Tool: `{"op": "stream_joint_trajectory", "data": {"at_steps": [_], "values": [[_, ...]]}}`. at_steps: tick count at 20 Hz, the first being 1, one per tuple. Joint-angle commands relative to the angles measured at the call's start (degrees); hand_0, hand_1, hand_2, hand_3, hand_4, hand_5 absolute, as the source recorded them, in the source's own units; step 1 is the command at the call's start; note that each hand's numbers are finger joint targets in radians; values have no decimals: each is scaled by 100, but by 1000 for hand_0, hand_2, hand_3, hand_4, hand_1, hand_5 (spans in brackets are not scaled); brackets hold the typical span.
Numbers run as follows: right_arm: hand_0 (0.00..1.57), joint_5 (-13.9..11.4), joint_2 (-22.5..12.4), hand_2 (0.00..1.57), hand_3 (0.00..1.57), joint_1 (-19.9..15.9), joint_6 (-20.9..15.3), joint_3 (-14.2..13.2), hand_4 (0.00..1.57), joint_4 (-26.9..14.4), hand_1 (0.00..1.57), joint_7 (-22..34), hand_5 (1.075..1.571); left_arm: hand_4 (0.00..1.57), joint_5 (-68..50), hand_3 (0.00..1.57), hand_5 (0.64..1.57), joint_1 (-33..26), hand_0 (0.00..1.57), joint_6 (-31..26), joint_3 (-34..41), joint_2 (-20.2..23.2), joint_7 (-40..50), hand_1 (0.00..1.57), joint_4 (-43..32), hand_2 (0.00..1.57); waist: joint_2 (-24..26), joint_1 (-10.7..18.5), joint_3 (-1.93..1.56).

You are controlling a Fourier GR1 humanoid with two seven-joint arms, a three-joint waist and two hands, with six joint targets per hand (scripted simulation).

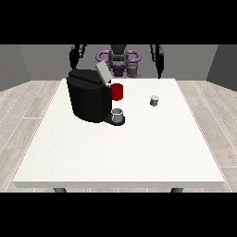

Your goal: Insert the coffee pod into the coffee machine and close the lid

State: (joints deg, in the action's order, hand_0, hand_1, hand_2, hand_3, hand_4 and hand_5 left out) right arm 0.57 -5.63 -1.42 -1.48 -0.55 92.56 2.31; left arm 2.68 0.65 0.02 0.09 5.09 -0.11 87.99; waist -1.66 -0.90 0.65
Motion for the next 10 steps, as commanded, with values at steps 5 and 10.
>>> {"op": "stream_joint_trajectory", "data": {"at_steps": [5,10], "values": [[0,38,58,0,0,197,218,-22,0,-503,0,-620,1571,0,428,0,1571,100,0,-629,-119,665,-1097,0,-212,0,-104,-28,-65],[0,-835,116,0,0,-90,-746,49,0,-188,0,-221,1571,0,467,0,1571,396,0,-1308,226,1635,-1139,0,-411,0,-27,-107,-61]]}}
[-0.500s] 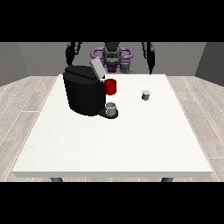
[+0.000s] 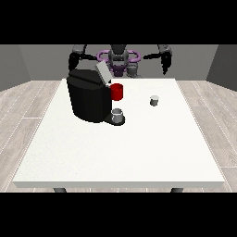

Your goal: Insert the coffee pod into the coffee machine and close the lid

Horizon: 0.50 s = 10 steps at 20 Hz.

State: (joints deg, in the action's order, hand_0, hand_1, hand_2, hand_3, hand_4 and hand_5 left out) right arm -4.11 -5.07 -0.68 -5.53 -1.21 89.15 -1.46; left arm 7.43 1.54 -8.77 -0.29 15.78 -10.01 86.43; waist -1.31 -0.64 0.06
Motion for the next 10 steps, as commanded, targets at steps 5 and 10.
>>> {"op": "stream_joint_trajectory", "data": {"at_steps": [5,10], "values": [[0,-360,-60,0,0,-288,-169,54,0,-66,0,-96,1571,0,493,0,1571,840,0,-472,297,939,202,0,-635,0,-282,-337,-7],[0,-745,270,0,0,-704,-390,576,0,290,0,381,1571,0,846,0,1571,1485,0,-396,407,1122,150,0,-1638,0,-839,-774,-1]]}}
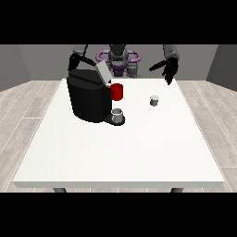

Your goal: Insert the coffee pod into the coffee machine and close the lid

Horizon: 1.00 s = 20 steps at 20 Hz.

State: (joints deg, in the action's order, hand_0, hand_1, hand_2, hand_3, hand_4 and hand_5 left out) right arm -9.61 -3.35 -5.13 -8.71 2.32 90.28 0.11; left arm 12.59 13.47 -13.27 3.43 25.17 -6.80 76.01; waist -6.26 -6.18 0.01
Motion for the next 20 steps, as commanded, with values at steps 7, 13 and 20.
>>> {"op": "stream_joint_trajectory", "data": {"at_steps": [7,13,20], "values": [[0,-437,319,0,0,-510,-255,413,0,-28,0,138,1571,0,691,0,1571,1234,0,-196,102,561,83,0,-1426,0,-723,-429,2],[0,-34,258,0,0,-539,60,201,0,-178,0,156,1571,0,1323,0,1571,1327,0,219,-52,475,-472,0,-2296,0,-859,-445,2],[0,172,258,0,0,-1117,-59,-250,0,-1118,0,-20,1571,0,1932,665,1571,1656,946,849,-369,-64,-386,946,-2408,967,-799,-49,-1]]}}
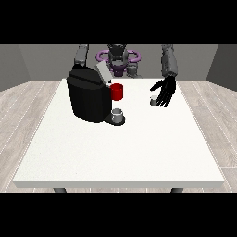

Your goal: Insert the coffee pod into the coffee machine and close the lid

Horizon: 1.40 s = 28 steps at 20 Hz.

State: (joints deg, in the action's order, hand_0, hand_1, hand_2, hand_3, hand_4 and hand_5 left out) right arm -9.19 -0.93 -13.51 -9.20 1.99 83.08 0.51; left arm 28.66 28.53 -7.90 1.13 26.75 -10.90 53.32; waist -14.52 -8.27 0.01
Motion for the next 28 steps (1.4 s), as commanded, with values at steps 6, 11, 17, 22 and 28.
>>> {"op": "stream_joint_trajectory", "data": {"at_steps": [6,11,17,22,28], "values": [[0,-47,-200,0,0,-240,132,12,0,-188,0,278,1571,462,1001,908,1571,388,1038,863,-319,-76,-261,1038,-613,1105,-9,-150,1],[0,51,49,0,0,-87,70,44,0,-706,0,-471,1571,340,1466,857,1571,420,826,627,-669,-37,-233,826,-786,998,-40,-23,-2],[0,201,-94,0,0,-341,165,-107,0,-700,0,-143,1571,392,1890,845,1571,613,789,481,-772,70,-322,789,-1335,960,32,-101,0],[0,294,-167,0,0,46,293,-243,0,-1165,0,-606,1571,411,2035,956,1571,695,909,453,-757,-235,-305,909,-1444,1050,267,-48,-1],[0,-89,-215,0,0,-245,-60,-179,0,-957,0,94,1571,482,1677,1298,1571,916,1369,532,-327,-150,-998,1369,-1535,1368,364,84,2]]}}
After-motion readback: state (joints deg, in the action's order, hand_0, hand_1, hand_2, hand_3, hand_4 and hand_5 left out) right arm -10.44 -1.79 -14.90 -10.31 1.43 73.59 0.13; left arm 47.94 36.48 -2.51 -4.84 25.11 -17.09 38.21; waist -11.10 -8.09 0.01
